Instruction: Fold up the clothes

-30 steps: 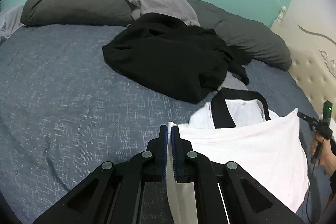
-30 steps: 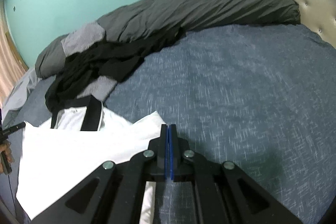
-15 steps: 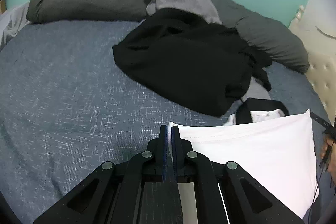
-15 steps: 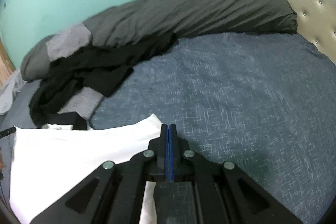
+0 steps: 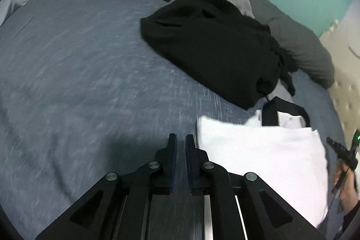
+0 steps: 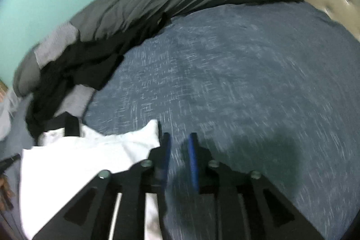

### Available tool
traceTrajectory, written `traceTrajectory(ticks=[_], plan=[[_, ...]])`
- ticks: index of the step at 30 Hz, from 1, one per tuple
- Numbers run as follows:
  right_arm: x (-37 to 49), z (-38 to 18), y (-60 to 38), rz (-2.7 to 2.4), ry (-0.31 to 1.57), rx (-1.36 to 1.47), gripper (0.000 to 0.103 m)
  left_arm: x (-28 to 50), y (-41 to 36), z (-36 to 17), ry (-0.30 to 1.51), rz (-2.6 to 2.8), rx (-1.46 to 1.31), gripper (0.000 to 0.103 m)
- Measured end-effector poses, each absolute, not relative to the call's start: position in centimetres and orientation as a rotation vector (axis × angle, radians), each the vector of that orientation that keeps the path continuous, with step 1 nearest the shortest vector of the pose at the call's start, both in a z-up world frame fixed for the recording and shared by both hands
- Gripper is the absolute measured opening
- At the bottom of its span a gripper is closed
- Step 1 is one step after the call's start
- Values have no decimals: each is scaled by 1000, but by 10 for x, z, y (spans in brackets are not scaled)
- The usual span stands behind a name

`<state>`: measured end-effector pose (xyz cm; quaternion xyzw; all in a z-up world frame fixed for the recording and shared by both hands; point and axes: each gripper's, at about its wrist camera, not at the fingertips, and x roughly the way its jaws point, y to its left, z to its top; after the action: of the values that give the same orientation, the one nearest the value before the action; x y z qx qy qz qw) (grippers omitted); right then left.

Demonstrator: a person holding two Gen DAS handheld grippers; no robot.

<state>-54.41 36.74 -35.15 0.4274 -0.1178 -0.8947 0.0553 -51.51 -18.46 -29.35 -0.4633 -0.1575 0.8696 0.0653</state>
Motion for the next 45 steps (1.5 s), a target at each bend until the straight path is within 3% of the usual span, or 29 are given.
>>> traceTrajectory(ticks=[5, 12, 16, 19, 32, 35, 38, 45], plan=[[-484, -346, 380, -2568, -454, 1314, 27, -446, -185, -287, -479, 2509, -1438, 10], [-392, -355, 396, -2405, -559, 1419, 34, -366, -179, -294, -538, 2384, -1488, 26], [-355, -364, 404, -2367, -594, 1480, 35, -333, -173, -305, -550, 2336, -1532, 27], [-333, -369, 410, -2356, -606, 1511, 48, -314, -170, -310, -568, 2320, -1540, 27], [-305, -374, 393, -2305, -567, 1504, 48, -285, -167, -318, -560, 2301, -1561, 27], [-304, -377, 388, -2299, -539, 1509, 26, -286, -161, -322, -536, 2295, -1570, 26], [-300, -378, 388, -2292, -524, 1501, 9, -287, -155, -321, -497, 2300, -1561, 10], [-297, -363, 403, -2316, -558, 1433, 3, -286, -155, -313, -447, 2307, -1553, 4]])
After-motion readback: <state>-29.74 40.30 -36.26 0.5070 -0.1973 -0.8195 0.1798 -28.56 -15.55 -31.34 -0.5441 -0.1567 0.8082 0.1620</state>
